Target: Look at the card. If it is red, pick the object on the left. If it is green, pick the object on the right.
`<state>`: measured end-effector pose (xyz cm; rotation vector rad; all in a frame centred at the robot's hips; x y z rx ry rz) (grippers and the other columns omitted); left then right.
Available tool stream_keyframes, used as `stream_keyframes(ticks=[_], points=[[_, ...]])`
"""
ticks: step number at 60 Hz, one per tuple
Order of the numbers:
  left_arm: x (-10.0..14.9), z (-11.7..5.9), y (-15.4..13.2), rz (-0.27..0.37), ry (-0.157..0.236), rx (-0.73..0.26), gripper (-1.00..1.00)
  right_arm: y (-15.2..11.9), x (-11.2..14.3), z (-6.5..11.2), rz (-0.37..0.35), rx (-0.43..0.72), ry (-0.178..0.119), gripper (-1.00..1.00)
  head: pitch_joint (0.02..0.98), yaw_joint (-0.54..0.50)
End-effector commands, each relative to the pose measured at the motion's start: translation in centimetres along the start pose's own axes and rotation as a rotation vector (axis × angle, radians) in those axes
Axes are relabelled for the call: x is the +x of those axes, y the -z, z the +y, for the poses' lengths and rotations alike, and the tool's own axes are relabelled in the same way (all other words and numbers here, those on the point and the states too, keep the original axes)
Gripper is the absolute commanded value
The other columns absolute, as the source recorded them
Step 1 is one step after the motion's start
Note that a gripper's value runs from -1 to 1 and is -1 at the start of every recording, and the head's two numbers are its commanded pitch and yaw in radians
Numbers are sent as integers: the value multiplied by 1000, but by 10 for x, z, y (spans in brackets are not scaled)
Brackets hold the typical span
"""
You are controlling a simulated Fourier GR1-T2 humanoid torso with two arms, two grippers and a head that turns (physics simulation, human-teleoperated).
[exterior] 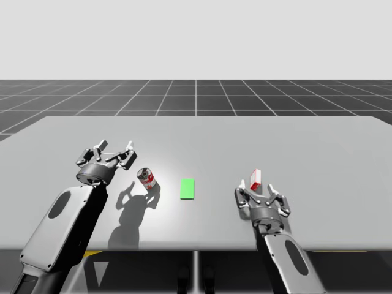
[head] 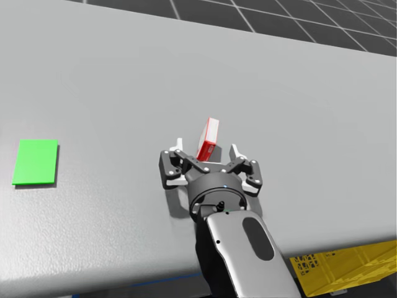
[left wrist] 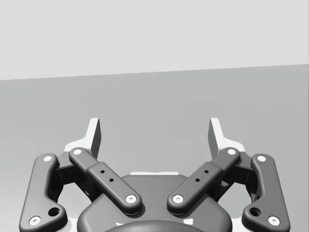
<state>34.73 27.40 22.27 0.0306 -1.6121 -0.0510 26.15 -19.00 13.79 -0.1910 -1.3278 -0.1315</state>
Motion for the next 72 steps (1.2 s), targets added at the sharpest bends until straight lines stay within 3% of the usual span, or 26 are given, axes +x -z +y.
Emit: stream_keyframes(ticks=[1,6,7,9,10,11,14,24,40,59,66,72], points=[[0,0,0,0,0,0,-1000,17,-3,-1,32,-19,-12,-1000,854,-369],[0,0,0,0,0,0,-1000,20,-4,-1,35,-7,-29,-1000,854,-368],[0,0,0,0,0,0,-1000,20,-4,-1,54,-8,-16,-763,853,-367],[0,0,0,0,0,0,-1000,20,-6,-1,59,-17,-10,154,851,-366],[0,0,0,0,0,0,-1000,20,-6,-2,58,-21,-10,398,851,-366],[0,0,0,0,0,0,-1000,20,-7,-2,61,-24,-9,785,851,-365],[0,0,0,5,2,-3,-1000,20,-9,-3,84,-14,3,972,851,-365],[-1,0,0,8,5,-5,-1000,22,-10,-4,94,-16,8,990,838,-372],[-4,-1,1,13,11,-4,-1000,20,-13,-6,90,-21,17,985,583,-402],[-4,-1,1,16,6,-2,-1000,20,-12,-6,58,-28,14,987,446,-436],[-4,0,1,14,3,-1,-1000,20,-2,-9,19,-27,5,990,442,-439],[-3,0,1,14,0,0,-1000,19,26,-18,-37,-22,0,1000,441,-441]])
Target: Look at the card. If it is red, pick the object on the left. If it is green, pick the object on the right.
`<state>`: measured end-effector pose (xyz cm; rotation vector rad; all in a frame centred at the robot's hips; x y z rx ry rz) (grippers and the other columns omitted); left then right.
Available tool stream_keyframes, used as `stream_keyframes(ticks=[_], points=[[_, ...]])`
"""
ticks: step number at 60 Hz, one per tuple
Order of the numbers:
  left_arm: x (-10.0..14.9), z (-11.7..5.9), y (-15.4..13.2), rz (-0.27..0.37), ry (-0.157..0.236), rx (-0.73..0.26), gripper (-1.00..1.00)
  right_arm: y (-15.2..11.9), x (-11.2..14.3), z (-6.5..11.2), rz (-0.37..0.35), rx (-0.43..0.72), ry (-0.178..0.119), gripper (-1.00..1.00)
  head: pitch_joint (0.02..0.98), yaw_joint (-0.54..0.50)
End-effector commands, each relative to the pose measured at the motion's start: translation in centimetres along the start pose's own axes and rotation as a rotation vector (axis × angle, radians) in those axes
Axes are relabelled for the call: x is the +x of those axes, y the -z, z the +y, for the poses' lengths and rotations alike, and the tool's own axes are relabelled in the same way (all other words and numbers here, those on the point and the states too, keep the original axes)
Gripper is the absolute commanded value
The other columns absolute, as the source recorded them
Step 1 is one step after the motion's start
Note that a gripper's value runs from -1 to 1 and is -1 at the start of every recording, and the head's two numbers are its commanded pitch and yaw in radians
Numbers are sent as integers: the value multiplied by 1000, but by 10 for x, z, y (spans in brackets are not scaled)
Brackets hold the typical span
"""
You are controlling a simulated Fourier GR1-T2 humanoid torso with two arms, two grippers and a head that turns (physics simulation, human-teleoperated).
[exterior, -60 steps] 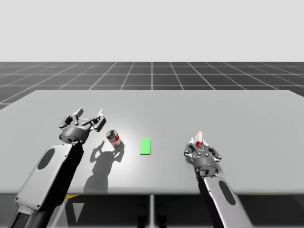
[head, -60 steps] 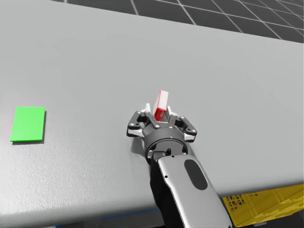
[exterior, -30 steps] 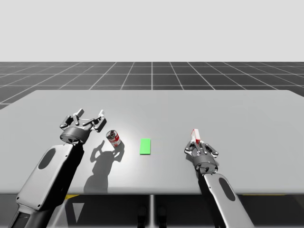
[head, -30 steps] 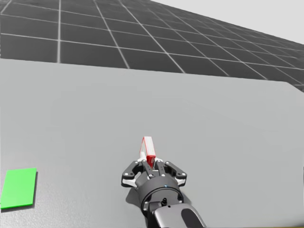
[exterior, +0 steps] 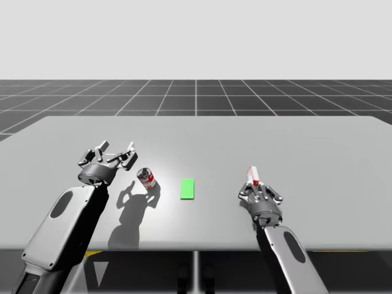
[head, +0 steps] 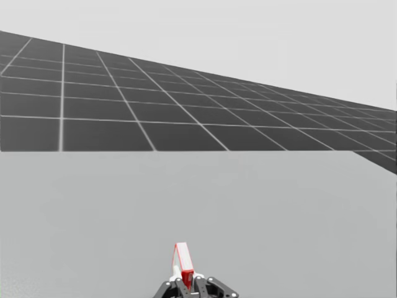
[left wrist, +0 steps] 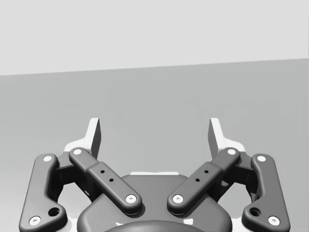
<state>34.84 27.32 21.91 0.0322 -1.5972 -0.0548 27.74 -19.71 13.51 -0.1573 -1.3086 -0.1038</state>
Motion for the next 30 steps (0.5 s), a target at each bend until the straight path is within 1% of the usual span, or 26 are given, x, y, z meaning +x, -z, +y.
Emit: stream_keyframes(ticks=[1,5,9,10,13,14,15,16,18,20,22,25,26,30], points=[[0,1,0,-1,-3,2,-1000,0,28,-15,-64,-63,1,992,440,-441],[1,2,0,-2,-4,3,-1000,0,49,-23,-114,-70,-7,993,435,-441],[1,2,0,-3,-4,3,-1000,-1,69,-30,-155,-75,-7,989,431,-442],[1,2,0,-3,-4,3,-1000,-3,81,-33,-183,-77,-12,977,430,-444],[1,2,1,-2,-3,3,-1000,-6,92,-36,-209,-72,-17,984,430,-446],[0,2,1,-2,-3,3,-1000,-7,95,-37,-220,-72,-22,979,430,-446],[0,2,1,-2,-2,3,-1000,-10,106,-39,-247,-70,-32,1000,430,-445],[0,2,1,-2,-1,2,-1000,-11,109,-40,-255,-70,-37,974,430,-445],[0,1,1,-2,0,2,-1000,-14,118,-42,-281,-66,-51,985,429,-444],[0,1,1,-2,0,1,-1000,-17,125,-43,-296,-64,-55,989,430,-445],[0,1,1,-1,1,1,-1000,-21,137,-45,-328,-63,-70,999,431,-445],[-1,1,1,-1,1,1,-1000,-25,146,-47,-353,-62,-78,984,430,-445],[-1,1,1,-1,1,1,-1000,-29,157,-49,-378,-64,-83,995,430,-446],[-1,1,2,-1,1,1,-1000,-34,174,-53,-431,-72,-98,994,430,-446]])
